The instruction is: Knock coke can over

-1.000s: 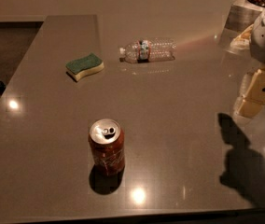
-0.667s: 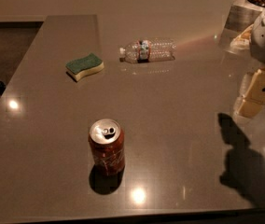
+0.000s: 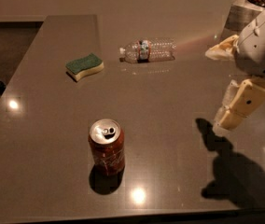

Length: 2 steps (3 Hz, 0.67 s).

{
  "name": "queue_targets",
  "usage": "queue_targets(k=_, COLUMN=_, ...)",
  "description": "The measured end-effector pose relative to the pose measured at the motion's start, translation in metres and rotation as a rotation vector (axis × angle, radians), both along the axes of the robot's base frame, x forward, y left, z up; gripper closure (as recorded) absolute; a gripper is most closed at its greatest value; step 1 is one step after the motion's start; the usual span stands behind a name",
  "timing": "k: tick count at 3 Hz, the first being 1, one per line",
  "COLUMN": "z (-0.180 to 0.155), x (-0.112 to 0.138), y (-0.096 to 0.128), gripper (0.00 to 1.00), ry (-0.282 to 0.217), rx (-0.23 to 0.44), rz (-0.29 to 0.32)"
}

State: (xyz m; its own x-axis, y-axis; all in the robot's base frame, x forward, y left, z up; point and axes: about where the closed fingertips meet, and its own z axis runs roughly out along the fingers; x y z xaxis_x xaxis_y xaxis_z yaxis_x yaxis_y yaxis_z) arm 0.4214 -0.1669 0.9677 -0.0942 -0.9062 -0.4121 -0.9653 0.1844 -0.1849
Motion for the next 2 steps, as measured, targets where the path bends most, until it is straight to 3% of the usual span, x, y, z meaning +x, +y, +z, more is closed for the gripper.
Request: queue_targets(k=2, z=-0.013, x=-0.023, y=0.067, gripper=0.0, ry=-0.006, rx=0.187, rz=0.178)
